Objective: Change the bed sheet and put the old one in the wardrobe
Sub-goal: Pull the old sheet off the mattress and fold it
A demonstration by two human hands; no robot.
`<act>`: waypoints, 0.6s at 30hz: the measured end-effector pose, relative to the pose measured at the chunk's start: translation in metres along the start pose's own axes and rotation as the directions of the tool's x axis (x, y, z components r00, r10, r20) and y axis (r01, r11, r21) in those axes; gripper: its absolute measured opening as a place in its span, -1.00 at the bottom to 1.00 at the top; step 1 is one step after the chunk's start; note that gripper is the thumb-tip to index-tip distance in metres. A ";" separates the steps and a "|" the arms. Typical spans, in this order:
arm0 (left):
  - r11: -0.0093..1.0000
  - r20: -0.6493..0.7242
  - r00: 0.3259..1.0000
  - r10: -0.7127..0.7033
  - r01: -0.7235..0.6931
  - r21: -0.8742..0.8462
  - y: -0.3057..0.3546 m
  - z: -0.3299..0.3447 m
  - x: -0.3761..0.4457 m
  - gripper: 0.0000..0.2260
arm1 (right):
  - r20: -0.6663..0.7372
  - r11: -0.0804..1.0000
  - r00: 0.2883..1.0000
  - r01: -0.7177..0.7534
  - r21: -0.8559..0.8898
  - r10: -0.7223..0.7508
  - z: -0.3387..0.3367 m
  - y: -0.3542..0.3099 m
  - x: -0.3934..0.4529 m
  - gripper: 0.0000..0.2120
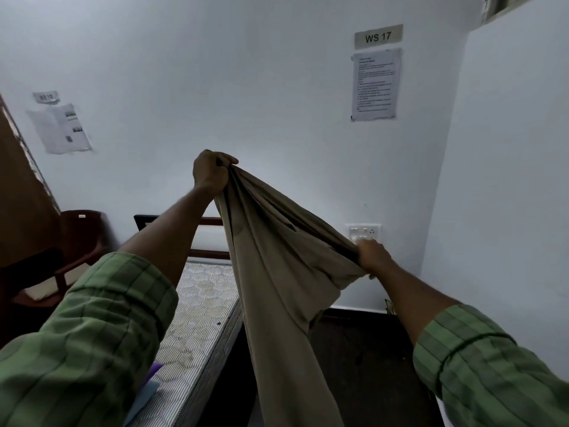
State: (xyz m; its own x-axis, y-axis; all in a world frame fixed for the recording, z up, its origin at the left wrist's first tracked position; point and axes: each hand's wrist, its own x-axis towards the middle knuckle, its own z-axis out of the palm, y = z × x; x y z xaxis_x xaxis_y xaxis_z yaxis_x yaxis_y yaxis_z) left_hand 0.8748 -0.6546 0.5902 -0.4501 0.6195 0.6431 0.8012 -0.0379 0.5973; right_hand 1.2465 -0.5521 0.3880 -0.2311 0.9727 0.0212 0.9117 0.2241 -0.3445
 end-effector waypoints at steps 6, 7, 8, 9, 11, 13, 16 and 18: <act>0.998 0.007 1.000 0.005 -0.005 0.058 -0.013 -0.001 -0.010 -0.57 | 0.442 0.246 0.823 -0.539 0.805 0.355 -0.011 -0.011 0.003 -0.88; 0.998 -0.014 1.000 -0.016 0.017 0.060 -0.016 -0.003 -0.009 -0.57 | 0.442 0.120 0.820 -0.512 0.851 0.363 -0.018 -0.007 0.013 -0.89; 0.997 -0.039 0.998 -0.045 0.047 0.061 -0.018 -0.005 -0.008 -0.56 | 0.441 0.020 0.822 -0.479 0.877 0.360 -0.020 0.002 0.033 -0.84; 0.995 -0.064 0.995 -0.074 0.078 0.066 -0.021 -0.008 -0.007 -0.55 | 0.445 -0.033 0.820 -0.465 0.885 0.360 -0.024 0.009 0.048 -0.77; 0.990 -0.100 0.989 -0.112 0.120 0.078 -0.030 -0.014 -0.008 -0.54 | 0.426 0.029 0.836 -0.463 0.886 0.345 -0.033 0.013 0.058 -0.83; 0.987 -0.112 0.985 -0.129 0.138 0.079 -0.041 -0.018 -0.010 -0.54 | 0.333 0.199 0.874 -0.418 0.886 0.353 -0.061 -0.003 0.022 -0.84; 0.986 -0.082 0.990 -0.114 0.123 0.116 -0.051 -0.019 -0.012 -0.53 | 0.158 0.413 0.917 -0.312 0.856 0.367 -0.087 -0.001 0.021 -0.77; 0.984 -0.085 0.991 -0.107 0.118 0.136 -0.051 -0.016 -0.013 -0.52 | 0.151 0.283 0.932 -0.250 0.926 0.329 -0.102 -0.002 0.029 -0.79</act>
State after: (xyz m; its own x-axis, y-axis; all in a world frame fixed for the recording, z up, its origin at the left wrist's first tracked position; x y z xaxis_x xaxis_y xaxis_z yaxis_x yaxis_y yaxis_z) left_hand 0.8331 -0.6729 0.5590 -0.5652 0.5508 0.6142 0.7887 0.1424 0.5981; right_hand 1.2724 -0.5184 0.4851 0.0335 0.9713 -0.2357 0.0013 -0.2359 -0.9718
